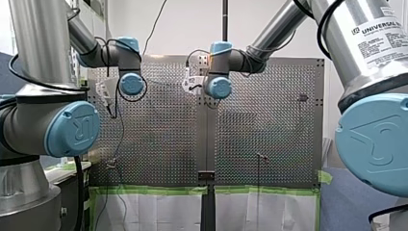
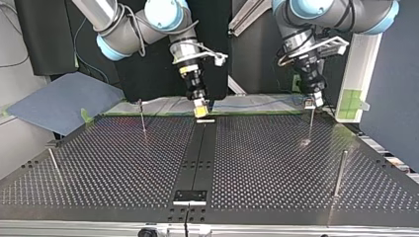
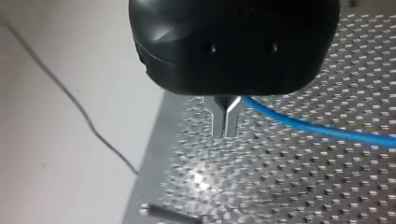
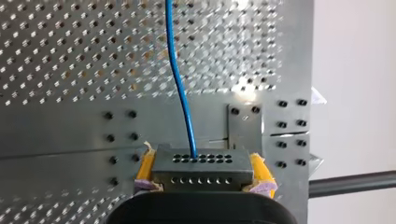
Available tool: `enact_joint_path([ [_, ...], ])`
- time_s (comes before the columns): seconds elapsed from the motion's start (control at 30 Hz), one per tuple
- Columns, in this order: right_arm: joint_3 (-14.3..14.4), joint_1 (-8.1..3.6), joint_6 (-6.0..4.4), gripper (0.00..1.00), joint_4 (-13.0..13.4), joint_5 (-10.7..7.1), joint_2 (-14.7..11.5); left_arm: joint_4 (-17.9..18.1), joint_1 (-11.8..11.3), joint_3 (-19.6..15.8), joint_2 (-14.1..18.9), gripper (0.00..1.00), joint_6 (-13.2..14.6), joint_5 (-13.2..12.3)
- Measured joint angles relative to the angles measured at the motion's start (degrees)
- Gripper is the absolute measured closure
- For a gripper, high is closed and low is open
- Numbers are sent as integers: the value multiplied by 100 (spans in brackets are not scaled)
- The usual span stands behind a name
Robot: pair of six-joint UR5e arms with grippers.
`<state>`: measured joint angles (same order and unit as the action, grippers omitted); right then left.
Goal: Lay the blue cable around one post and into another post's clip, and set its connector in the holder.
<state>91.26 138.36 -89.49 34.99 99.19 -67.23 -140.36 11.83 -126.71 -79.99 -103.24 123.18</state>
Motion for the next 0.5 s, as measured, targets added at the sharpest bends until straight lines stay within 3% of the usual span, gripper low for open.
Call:
enact_joint_path([
  [0.5, -522, 40, -7, 100, -354, -46, 3, -766, -218, 768, 94, 100, -327, -26],
])
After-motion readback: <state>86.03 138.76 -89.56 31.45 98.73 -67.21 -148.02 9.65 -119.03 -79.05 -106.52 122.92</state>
